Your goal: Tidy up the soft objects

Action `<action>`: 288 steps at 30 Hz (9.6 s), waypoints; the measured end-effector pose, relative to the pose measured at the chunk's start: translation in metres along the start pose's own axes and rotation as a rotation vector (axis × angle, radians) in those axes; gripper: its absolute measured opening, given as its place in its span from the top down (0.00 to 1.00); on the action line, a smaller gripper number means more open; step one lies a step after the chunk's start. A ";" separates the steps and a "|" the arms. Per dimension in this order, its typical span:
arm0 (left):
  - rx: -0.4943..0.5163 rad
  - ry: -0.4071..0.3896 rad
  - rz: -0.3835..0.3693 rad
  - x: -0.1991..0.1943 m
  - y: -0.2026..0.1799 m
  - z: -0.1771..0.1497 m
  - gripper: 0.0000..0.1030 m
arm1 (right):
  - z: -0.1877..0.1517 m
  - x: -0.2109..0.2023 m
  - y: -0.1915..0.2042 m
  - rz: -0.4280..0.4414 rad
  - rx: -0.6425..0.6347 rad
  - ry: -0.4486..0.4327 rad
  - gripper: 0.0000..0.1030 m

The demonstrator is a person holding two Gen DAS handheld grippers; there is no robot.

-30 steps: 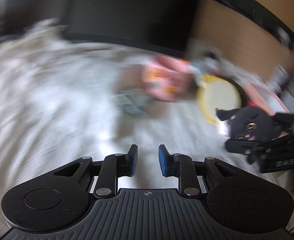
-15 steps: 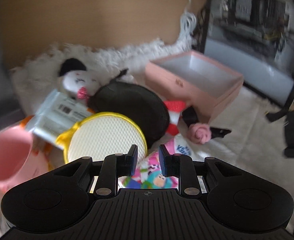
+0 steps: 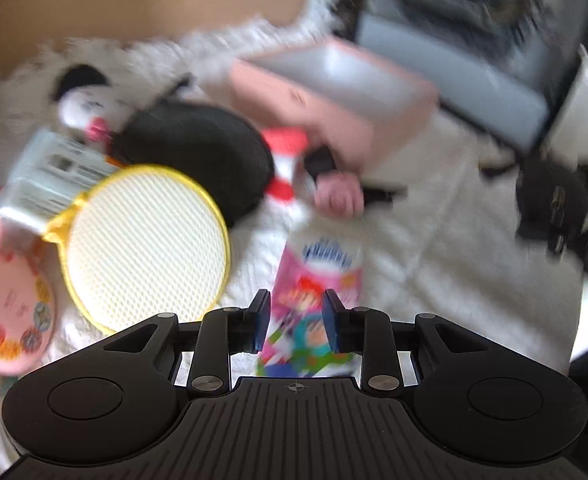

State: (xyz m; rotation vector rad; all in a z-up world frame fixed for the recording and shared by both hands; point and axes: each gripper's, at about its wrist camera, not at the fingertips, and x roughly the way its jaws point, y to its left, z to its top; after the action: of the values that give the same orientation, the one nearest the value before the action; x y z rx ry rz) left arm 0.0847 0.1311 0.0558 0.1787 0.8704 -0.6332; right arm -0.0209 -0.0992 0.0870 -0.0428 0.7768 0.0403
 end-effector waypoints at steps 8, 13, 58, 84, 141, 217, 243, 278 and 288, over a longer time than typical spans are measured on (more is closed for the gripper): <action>0.178 0.081 0.058 0.020 -0.041 -0.005 0.49 | 0.007 0.012 0.001 0.037 -0.016 -0.001 0.14; 0.238 0.045 0.079 0.020 -0.044 -0.007 0.47 | 0.008 0.015 -0.002 0.036 -0.013 0.007 0.14; -0.110 -0.169 0.074 -0.011 -0.094 0.011 0.74 | -0.007 -0.023 -0.048 0.010 -0.119 -0.023 0.14; -0.594 -0.290 0.101 0.031 -0.079 0.055 0.66 | 0.117 0.010 -0.069 0.075 -0.155 -0.327 0.14; -0.622 -0.277 0.340 -0.044 0.028 -0.071 0.66 | -0.006 0.048 0.019 0.086 -0.204 0.082 0.89; -0.505 -0.195 -0.077 -0.022 -0.073 -0.004 0.82 | 0.028 -0.017 -0.007 0.192 -0.302 -0.082 0.93; -0.375 -0.241 0.015 0.102 -0.088 0.207 0.81 | -0.009 -0.040 -0.095 0.072 -0.072 -0.117 0.93; -0.856 -0.166 0.413 -0.065 -0.030 -0.109 0.81 | 0.141 0.164 0.104 0.379 -0.406 -0.073 0.11; -0.917 -0.170 0.428 -0.086 -0.018 -0.134 0.81 | 0.151 0.215 0.123 0.450 -0.303 0.082 0.20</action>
State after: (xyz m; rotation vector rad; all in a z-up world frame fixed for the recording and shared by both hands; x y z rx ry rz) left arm -0.0546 0.2079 0.0367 -0.5024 0.8464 0.1825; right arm 0.2317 0.0357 0.0415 -0.1568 0.8448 0.5867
